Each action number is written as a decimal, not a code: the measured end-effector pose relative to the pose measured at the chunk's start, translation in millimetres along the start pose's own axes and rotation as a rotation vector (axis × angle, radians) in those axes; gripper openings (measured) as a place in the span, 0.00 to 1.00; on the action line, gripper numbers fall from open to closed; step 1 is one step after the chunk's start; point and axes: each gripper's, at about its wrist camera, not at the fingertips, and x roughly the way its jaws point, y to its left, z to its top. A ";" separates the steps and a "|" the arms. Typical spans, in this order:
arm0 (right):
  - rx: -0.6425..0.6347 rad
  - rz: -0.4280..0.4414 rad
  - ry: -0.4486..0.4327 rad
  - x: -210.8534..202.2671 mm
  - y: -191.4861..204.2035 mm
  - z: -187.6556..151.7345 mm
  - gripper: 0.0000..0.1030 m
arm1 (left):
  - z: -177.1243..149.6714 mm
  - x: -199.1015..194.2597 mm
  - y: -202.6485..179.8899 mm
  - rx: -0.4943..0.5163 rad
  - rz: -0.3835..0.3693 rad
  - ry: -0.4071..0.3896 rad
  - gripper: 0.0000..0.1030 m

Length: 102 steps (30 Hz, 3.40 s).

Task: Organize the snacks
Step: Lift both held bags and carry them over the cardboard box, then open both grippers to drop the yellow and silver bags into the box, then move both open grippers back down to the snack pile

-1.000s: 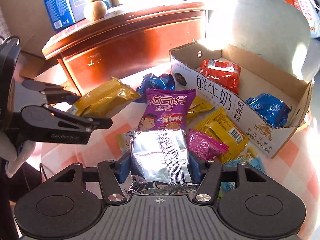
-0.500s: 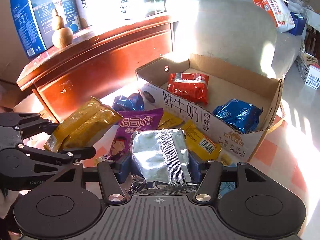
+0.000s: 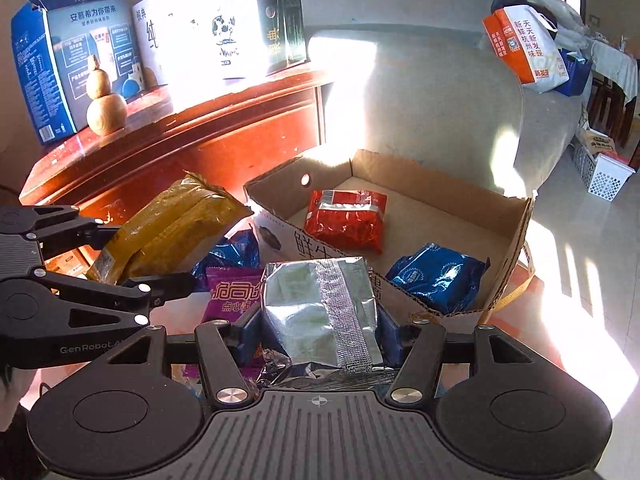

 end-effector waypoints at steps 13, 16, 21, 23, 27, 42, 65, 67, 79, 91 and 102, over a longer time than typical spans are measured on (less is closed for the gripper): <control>0.020 -0.076 -0.076 -2.3 -23.4 25.8 0.57 | 47.5 31.0 -6.8 -0.019 -0.017 -0.057 0.54; 0.033 -0.087 -0.101 -0.6 -29.1 32.5 0.57 | 53.3 37.7 -5.7 -0.035 -0.016 -0.064 0.54; 0.082 -0.111 -0.146 1.7 -39.9 42.0 0.57 | 62.9 47.5 -4.6 -0.041 -0.017 -0.072 0.54; 0.114 -0.117 -0.159 3.6 -46.5 45.6 0.57 | 68.2 54.2 -2.7 -0.043 -0.021 -0.072 0.54; 0.167 -0.146 -0.176 11.6 -59.7 52.3 0.57 | 77.8 67.7 -1.3 -0.054 -0.025 -0.071 0.54; 0.353 -0.208 -0.176 37.1 -87.9 55.1 0.79 | 87.9 101.0 -5.5 -0.133 -0.064 -0.030 0.86; 0.381 -0.188 0.072 9.0 -52.0 -10.6 0.88 | 22.5 59.4 20.5 -0.165 -0.066 0.166 0.87; 0.390 -0.183 0.102 9.6 -49.4 -19.6 0.88 | 15.9 58.1 21.3 -0.166 -0.059 0.184 0.87; 0.445 -0.185 0.260 10.2 -40.8 -71.7 0.88 | -13.2 63.6 23.9 -0.249 -0.083 0.281 0.87; 0.447 -0.214 0.353 19.5 -32.1 -91.1 0.88 | -17.0 82.1 6.9 -0.239 -0.094 0.328 0.87; 0.359 -0.251 0.369 39.6 -12.4 -99.9 0.89 | -20.8 99.0 -4.9 -0.241 -0.104 0.319 0.90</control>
